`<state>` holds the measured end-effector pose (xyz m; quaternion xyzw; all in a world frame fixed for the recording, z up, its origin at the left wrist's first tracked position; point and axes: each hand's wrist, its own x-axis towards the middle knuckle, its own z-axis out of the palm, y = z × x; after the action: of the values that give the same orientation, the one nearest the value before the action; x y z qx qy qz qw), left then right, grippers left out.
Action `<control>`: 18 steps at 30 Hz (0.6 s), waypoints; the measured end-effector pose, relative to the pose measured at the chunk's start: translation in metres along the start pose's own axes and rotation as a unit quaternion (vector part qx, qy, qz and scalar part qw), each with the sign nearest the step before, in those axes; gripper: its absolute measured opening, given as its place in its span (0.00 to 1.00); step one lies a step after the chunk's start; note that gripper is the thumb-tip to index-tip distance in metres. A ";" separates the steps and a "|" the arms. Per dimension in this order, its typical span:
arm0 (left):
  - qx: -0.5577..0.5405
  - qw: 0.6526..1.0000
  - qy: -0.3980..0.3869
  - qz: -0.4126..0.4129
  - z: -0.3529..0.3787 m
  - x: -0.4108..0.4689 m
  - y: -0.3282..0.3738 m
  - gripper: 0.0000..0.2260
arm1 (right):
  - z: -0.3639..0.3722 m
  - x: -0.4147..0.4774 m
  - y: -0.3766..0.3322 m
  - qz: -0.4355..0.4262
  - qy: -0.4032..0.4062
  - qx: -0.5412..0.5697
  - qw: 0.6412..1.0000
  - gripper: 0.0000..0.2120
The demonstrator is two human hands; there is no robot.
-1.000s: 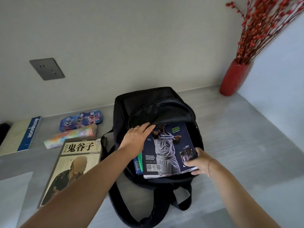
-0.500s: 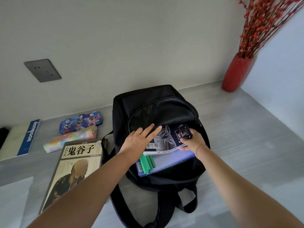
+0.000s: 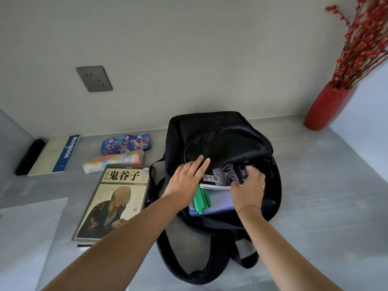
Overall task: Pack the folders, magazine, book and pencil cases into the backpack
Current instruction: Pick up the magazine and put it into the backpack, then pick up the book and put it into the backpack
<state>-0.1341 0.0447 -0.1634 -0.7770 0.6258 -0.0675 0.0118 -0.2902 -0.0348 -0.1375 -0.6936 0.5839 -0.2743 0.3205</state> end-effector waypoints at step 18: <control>-0.232 0.871 -0.037 -0.431 0.007 -0.181 -0.156 0.25 | 0.158 -0.140 -0.105 -0.013 -0.455 0.003 0.890 0.19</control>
<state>-0.0200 0.2544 -0.1704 -0.9519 0.2250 0.1104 -0.1762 -0.1275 0.1348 -0.1594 -0.7488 0.3647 0.0658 0.5495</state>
